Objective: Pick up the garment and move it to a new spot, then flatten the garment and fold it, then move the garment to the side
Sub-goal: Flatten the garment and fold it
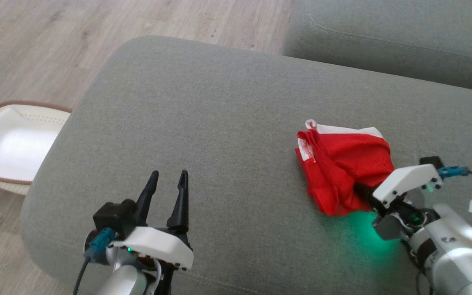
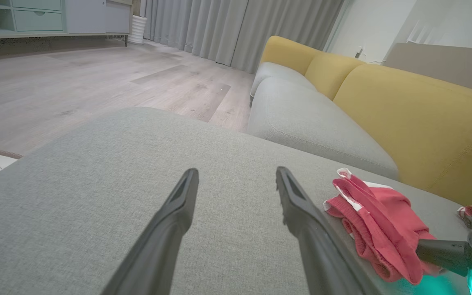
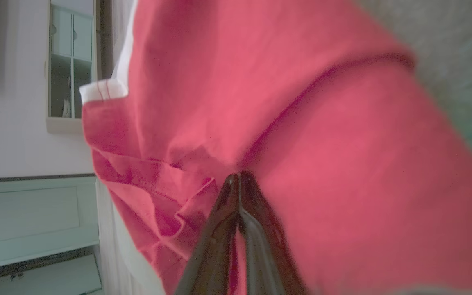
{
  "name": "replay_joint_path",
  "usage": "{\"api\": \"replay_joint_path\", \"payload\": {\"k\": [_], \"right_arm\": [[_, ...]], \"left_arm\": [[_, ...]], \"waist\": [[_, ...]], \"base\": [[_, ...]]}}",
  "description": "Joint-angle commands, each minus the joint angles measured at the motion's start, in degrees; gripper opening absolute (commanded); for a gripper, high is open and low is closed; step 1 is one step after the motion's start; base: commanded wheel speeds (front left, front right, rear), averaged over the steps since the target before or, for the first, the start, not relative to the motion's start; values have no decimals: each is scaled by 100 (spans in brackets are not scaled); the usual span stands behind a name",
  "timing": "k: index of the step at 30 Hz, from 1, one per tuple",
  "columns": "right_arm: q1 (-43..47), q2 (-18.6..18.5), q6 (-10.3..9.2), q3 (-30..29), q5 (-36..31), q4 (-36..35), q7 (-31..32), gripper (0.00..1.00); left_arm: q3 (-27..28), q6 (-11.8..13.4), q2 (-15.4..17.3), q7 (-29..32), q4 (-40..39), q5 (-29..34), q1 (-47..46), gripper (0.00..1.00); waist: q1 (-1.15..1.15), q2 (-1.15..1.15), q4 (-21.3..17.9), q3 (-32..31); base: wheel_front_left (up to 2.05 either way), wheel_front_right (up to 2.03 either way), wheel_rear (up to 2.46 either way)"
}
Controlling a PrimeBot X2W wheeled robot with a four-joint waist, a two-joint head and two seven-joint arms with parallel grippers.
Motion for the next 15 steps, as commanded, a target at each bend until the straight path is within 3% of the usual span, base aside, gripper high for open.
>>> {"api": "replay_joint_path", "payload": {"k": [1, 4, 9, 15], "right_arm": [[-59, 74, -4, 47, 55, -91, 77, 0], [64, 306, -4, -15, 235, -313, 279, 0], [502, 618, -4, 56, 375, -1304, 434, 0], [815, 453, -4, 143, 99, -2616, 11, 0]], "left_arm": [[196, -22, 4, -65, -157, 15, -294, 100], [219, -25, 9, -66, -149, 19, -271, 100], [275, -2, 17, -68, -162, 23, -208, 100], [334, -4, 44, -69, -212, 43, -209, 100]], "waist": [[0, 0, 28, 1], [0, 0, 55, -18], [0, 0, -62, -61], [0, 0, -389, -112]], "base": [[0, 0, 0], [0, 0, 0], [0, 0, 0], [0, 0, 0]]}}
